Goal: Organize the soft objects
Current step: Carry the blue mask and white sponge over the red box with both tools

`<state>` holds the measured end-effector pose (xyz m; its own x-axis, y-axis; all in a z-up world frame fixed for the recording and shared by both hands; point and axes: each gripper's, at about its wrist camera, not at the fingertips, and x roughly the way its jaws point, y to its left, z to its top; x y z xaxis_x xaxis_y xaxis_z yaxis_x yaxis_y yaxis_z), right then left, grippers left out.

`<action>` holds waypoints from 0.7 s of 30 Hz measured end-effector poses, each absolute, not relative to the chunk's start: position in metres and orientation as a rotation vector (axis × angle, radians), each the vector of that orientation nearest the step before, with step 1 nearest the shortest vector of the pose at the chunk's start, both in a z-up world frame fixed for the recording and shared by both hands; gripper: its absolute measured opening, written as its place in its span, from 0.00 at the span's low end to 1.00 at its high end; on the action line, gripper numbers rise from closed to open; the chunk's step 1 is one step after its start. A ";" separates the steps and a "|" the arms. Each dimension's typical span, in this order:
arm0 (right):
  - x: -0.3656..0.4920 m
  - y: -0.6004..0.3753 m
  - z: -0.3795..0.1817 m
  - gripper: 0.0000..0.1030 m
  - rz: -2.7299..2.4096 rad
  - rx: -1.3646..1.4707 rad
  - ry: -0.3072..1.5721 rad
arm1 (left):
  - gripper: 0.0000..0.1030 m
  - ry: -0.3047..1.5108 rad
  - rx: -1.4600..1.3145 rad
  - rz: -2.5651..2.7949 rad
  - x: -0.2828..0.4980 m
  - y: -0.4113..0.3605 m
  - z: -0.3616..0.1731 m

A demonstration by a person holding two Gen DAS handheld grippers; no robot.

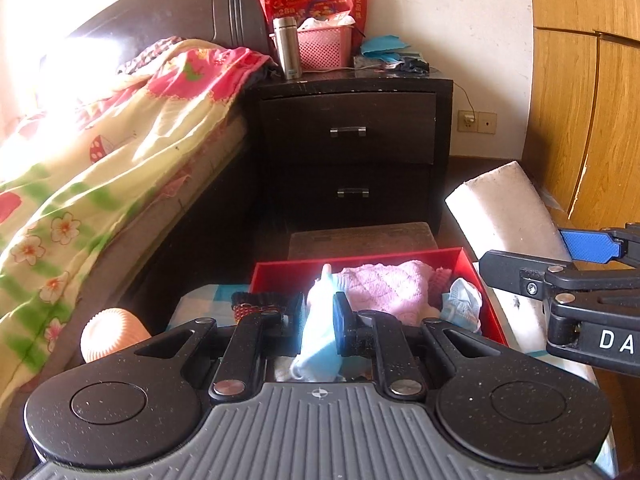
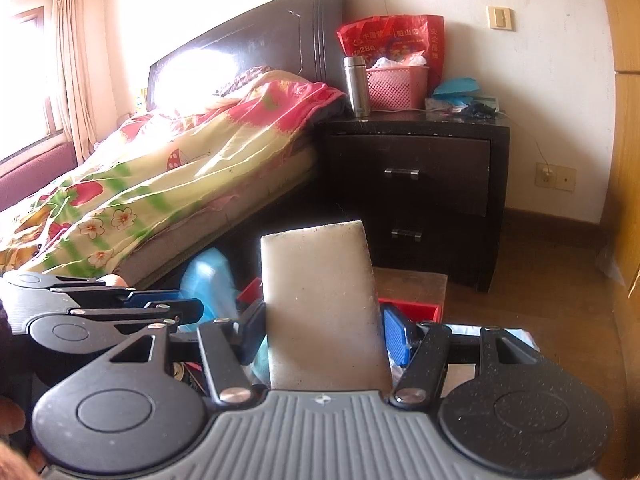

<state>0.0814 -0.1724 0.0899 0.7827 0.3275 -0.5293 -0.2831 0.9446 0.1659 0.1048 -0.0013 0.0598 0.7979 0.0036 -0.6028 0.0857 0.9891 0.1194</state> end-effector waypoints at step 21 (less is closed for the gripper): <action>0.139 -0.159 0.038 0.37 0.299 0.095 0.688 | 0.15 0.783 0.115 0.010 0.147 0.004 0.019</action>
